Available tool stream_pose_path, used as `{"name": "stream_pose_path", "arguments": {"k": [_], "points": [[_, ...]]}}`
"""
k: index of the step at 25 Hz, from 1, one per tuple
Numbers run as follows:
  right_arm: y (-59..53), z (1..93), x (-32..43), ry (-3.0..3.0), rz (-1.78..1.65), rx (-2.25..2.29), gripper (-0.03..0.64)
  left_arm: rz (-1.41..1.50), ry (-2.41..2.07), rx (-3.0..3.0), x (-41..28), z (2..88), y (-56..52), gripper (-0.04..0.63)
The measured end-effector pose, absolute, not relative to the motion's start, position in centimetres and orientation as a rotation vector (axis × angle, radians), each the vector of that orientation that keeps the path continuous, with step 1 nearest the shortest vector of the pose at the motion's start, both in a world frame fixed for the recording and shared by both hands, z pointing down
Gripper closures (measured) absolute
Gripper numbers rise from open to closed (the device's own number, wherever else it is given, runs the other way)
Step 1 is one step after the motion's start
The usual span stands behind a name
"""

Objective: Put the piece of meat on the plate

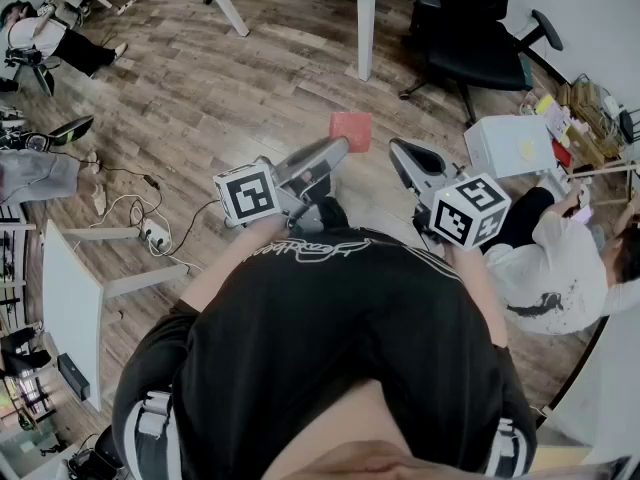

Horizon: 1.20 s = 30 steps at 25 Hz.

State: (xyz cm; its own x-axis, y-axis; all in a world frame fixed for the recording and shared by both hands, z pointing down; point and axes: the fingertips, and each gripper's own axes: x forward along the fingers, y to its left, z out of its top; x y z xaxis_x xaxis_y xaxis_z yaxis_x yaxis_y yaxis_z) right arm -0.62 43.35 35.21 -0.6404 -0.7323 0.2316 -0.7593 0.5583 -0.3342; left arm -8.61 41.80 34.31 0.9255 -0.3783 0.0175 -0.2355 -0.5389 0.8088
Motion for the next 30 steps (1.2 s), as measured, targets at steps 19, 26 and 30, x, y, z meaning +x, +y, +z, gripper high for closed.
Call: {"name": "stream_pose_path", "arguments": {"k": [19, 26, 30], "points": [[41.4, 37.2, -2.2, -2.689, 0.678, 1.266, 0.604, -0.232, -0.441, 2.042, -10.0, 36.6, 40.3, 0.511], [36.9, 38.3, -2.2, -2.673, 0.761, 1.297, 0.605, -0.196, -0.447, 2.026, -10.5, 37.4, 36.1, 0.511], [33.8, 39.0, -1.7, -2.657, 0.803, 1.322, 0.604, -0.186, -0.430, 2.003, -9.9, 37.7, 32.8, 0.511]]}}
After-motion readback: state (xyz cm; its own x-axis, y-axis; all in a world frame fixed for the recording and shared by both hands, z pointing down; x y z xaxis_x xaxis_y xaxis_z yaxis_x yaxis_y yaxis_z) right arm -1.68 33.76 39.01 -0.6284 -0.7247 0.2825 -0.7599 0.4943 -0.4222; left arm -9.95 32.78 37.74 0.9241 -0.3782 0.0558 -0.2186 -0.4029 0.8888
